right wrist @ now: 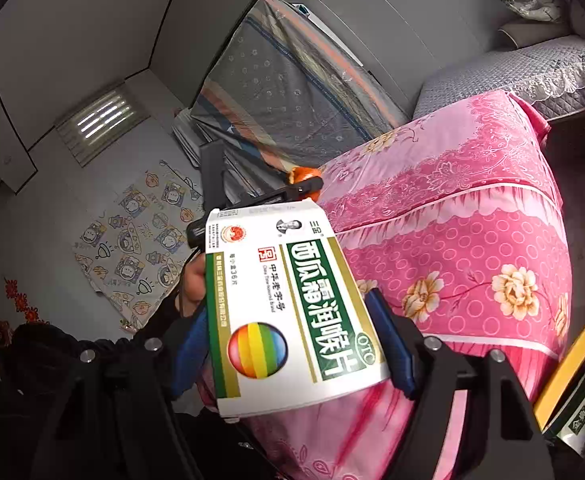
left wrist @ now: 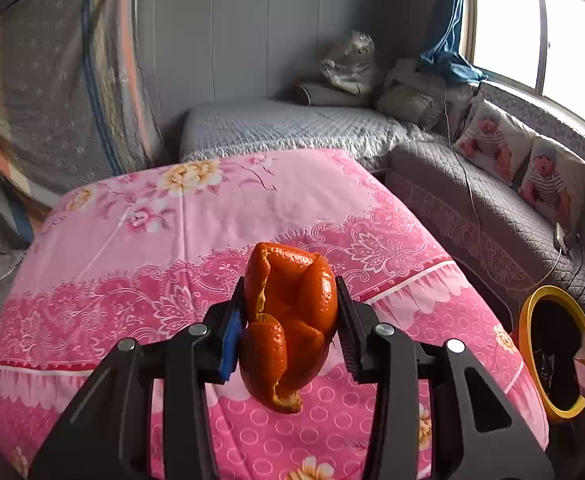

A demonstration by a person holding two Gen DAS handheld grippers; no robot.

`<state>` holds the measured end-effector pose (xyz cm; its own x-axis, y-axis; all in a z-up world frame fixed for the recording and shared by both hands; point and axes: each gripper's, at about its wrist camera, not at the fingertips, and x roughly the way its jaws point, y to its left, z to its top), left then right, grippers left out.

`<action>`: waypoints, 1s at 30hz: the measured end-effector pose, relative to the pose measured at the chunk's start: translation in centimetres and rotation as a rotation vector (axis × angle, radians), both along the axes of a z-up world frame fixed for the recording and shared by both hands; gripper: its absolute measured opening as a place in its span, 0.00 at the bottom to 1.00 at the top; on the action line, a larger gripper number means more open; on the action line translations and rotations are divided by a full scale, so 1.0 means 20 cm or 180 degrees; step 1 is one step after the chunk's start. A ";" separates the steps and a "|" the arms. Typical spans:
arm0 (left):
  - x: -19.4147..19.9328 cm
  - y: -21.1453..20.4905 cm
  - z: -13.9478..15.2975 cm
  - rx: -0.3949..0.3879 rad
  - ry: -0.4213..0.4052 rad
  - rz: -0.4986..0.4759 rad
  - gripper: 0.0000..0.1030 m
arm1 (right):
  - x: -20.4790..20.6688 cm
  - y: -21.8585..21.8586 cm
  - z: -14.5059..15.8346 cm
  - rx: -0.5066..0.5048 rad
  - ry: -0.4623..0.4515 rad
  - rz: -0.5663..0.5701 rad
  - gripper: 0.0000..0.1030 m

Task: Collect trash
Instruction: 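Carry the medicine box and orange peel over the bin and open both tools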

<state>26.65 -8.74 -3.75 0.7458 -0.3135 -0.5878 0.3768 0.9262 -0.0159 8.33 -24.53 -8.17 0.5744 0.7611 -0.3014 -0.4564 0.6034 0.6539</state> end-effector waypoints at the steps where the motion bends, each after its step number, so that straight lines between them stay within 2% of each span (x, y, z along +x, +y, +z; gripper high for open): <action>1: -0.08 0.01 0.04 -0.0025 -0.0084 0.0027 0.37 | 0.00 0.01 0.00 0.0015 0.0009 -0.0008 0.69; 5: -0.29 0.03 0.17 -0.0185 -0.0210 -0.0016 0.37 | -0.02 0.01 -0.01 0.0116 0.0043 -0.0082 0.69; 12: -0.55 -0.04 0.30 -0.0287 -0.0435 -0.0227 0.38 | -0.12 -0.04 0.04 0.0154 -0.0004 -0.0302 0.69; 21: -0.75 -0.23 0.40 -0.0261 -0.0705 -0.0569 0.38 | -0.28 -0.25 0.08 0.0269 -0.0124 -0.0816 0.69; 30: -0.86 -0.44 0.45 -0.0271 -0.0818 -0.0919 0.38 | -0.45 -0.49 0.10 0.0316 -0.0236 -0.1268 0.69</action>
<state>9.51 -17.45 5.22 0.7393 -0.5714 -0.3563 0.6233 0.7809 0.0408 -0.66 -34.33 -6.19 0.8472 0.4982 -0.1845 -0.2480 0.6780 0.6919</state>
